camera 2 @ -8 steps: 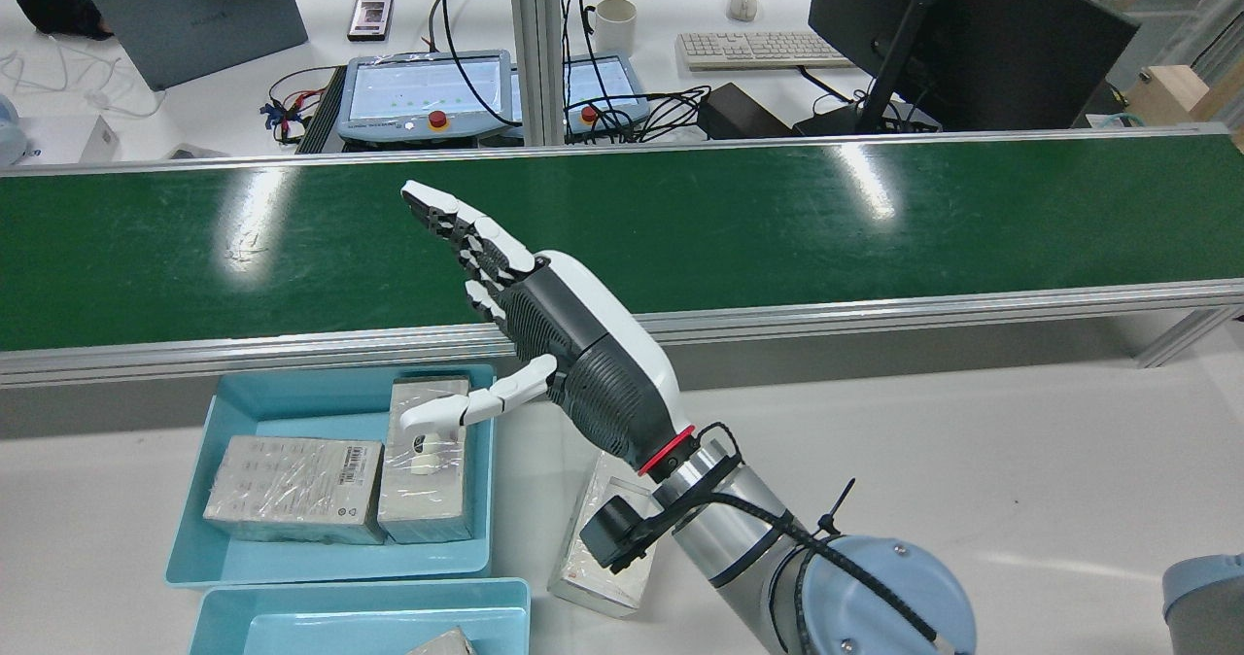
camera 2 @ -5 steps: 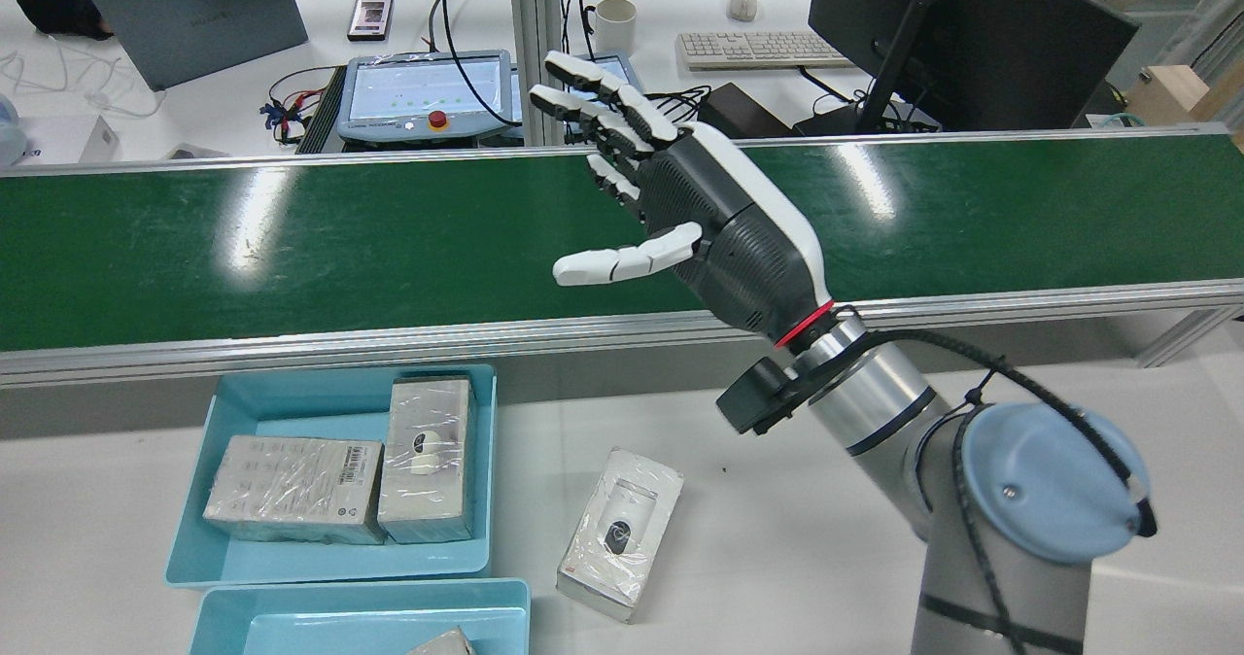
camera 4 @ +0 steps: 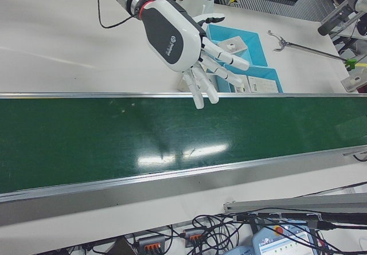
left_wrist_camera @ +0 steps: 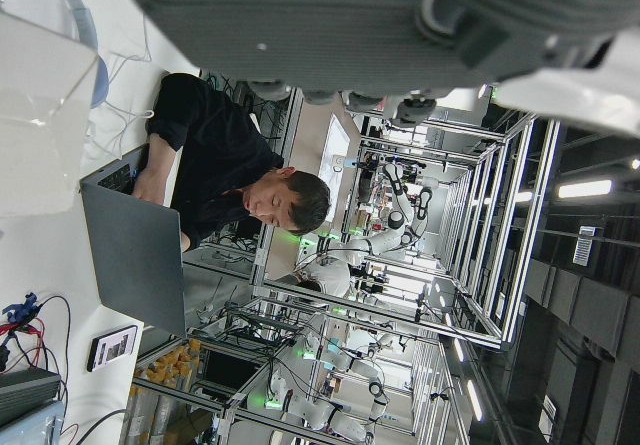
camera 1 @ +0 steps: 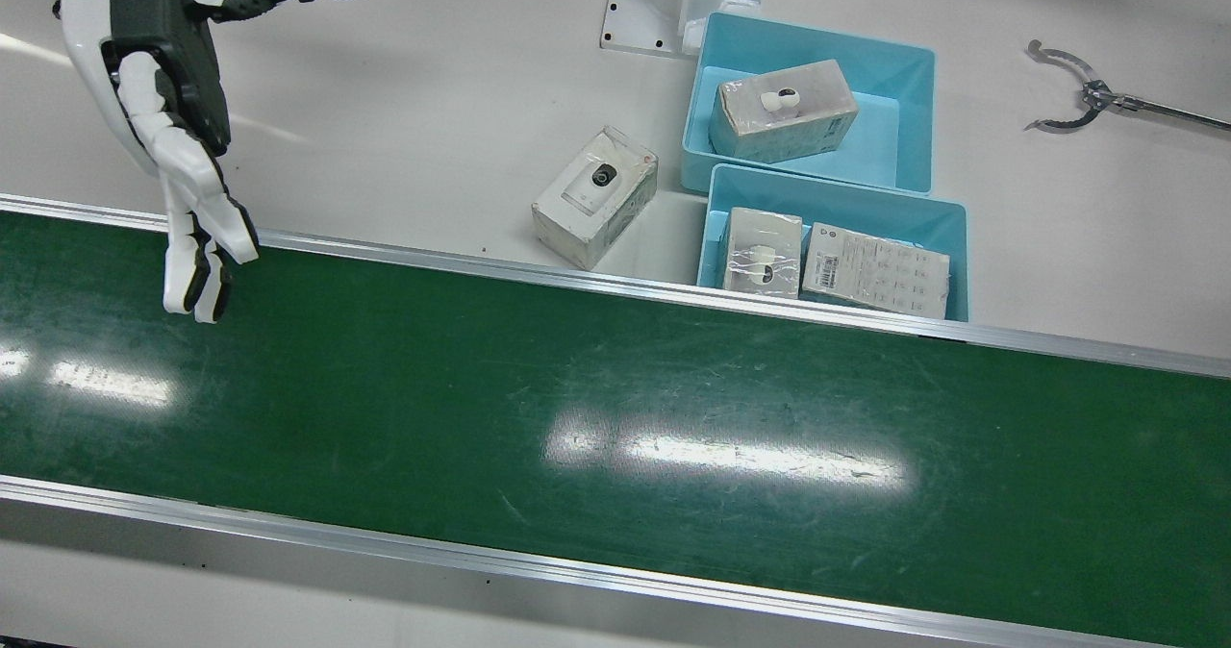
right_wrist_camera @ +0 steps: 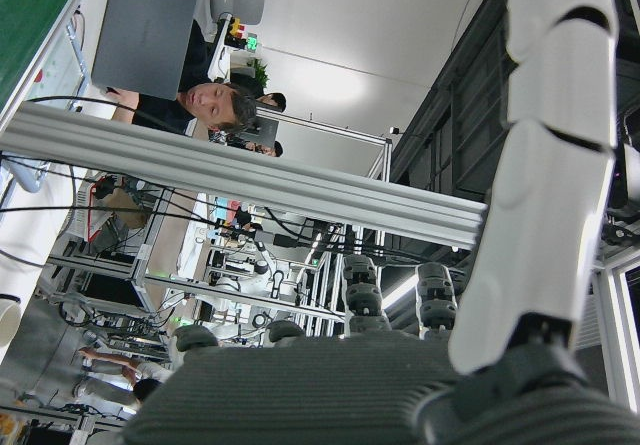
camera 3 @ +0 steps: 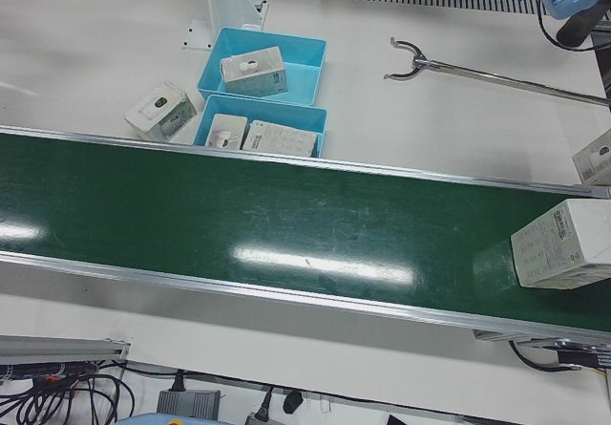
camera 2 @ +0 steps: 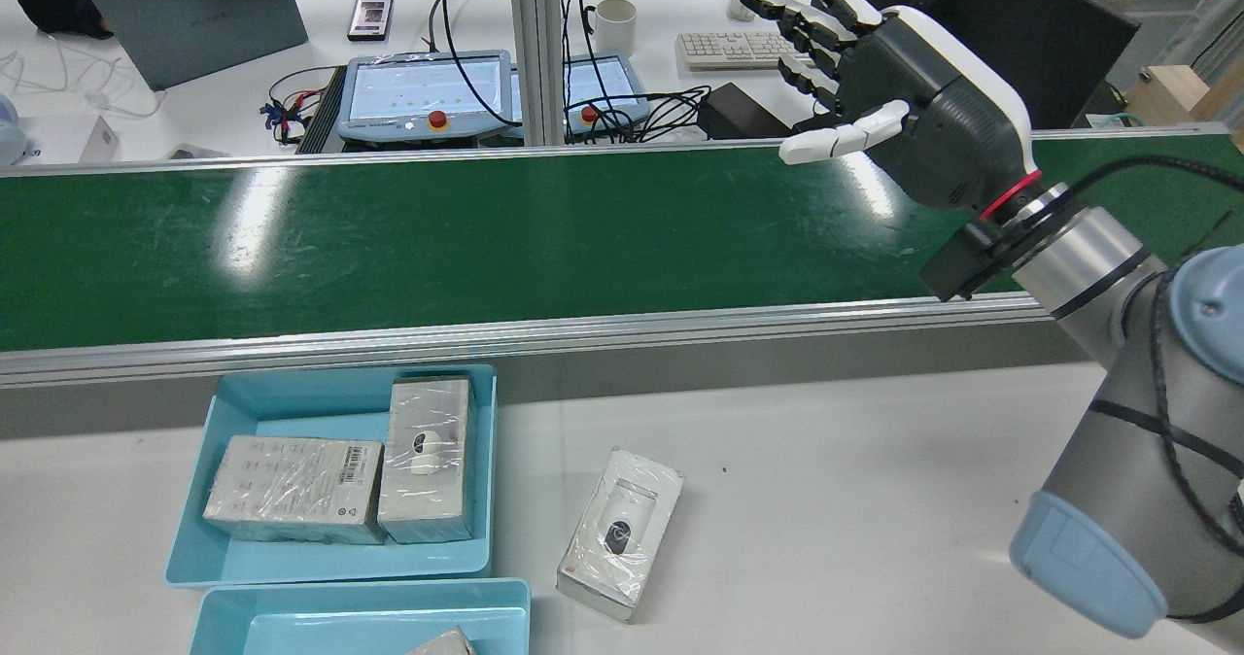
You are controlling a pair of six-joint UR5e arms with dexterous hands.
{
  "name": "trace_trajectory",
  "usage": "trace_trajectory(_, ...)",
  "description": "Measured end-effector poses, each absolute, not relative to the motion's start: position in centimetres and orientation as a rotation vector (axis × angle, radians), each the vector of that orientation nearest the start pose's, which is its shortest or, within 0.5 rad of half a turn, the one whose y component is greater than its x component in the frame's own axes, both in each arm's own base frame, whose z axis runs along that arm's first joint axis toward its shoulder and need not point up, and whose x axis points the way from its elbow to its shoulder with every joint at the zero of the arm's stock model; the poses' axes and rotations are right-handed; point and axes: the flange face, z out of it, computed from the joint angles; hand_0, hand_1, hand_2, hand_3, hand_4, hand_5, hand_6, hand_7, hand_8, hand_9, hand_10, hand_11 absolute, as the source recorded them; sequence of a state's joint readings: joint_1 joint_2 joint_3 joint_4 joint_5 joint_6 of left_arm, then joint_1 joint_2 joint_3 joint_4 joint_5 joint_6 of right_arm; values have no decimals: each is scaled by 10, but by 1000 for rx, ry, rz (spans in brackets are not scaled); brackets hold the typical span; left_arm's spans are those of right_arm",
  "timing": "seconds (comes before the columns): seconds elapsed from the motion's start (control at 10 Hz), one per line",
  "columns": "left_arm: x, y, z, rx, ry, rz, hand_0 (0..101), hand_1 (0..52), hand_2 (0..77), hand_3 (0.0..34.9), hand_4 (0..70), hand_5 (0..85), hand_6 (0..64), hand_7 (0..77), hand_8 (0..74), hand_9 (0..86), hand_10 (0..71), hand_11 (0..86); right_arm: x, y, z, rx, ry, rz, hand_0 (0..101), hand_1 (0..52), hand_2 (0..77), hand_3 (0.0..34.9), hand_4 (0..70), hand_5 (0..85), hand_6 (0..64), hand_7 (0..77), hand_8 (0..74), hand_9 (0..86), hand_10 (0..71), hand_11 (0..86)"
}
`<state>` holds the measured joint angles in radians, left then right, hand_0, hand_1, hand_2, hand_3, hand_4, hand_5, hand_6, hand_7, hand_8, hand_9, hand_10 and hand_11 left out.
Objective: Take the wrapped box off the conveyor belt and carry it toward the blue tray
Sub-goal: 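Raise the open right hand up and over toward the conveyor's far end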
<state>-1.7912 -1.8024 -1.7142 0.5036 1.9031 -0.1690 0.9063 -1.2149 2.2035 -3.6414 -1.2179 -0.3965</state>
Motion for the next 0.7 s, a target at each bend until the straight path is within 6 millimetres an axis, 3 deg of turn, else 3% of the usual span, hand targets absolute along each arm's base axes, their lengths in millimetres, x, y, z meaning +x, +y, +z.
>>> trace_trajectory(0.1, -217, -508, 543, -345, 2104, -2405, 0, 0, 5, 0, 0, 11, 0, 5, 0, 0, 5, 0, -160, -494, 287, 56, 2894, -1811, 460, 109, 120, 244, 0, 131, 5, 60, 11, 11, 0, 11)
trace_trajectory(0.2, -217, -508, 543, -345, 2104, -2405, 0, 0, 5, 0, 0, 11, 0, 0, 0, 0, 0, 0, -155, -495, 296, 42, 2875, -1873, 460, 109, 120, 244, 0, 131, 5, 60, 11, 11, 0, 11)
trace_trajectory(0.4, -217, -508, 543, -345, 2104, -2405, 0, 0, 5, 0, 0, 11, 0, 0, 0, 0, 5, 0, -156, -508, 311, 28, 2810, -1977, 460, 109, 65, 296, 0, 44, 0, 5, 22, 11, 0, 5)
trace_trajectory(0.5, -217, -508, 543, -345, 2104, -2405, 0, 0, 5, 0, 0, 11, 0, 0, 0, 0, 5, 0, -159, -518, 320, 32, 2760, -2019, 458, 125, 87, 281, 0, 38, 0, 5, 11, 11, 0, 5)
trace_trajectory(0.6, -217, -508, 543, -345, 2104, -2405, 0, 0, 5, 0, 0, 11, 0, 0, 0, 0, 0, 0, -158, -528, 330, 34, 2709, -2055, 458, 125, 87, 245, 0, 27, 0, 5, 0, 11, 0, 5)
trace_trajectory(0.7, -217, -508, 543, -345, 2104, -2405, 0, 0, 5, 0, 0, 11, 0, 5, 0, 0, 5, 0, -155, -537, 335, 26, 2675, -2069, 455, 115, 98, 165, 0, 120, 0, 5, 0, 11, 0, 11)
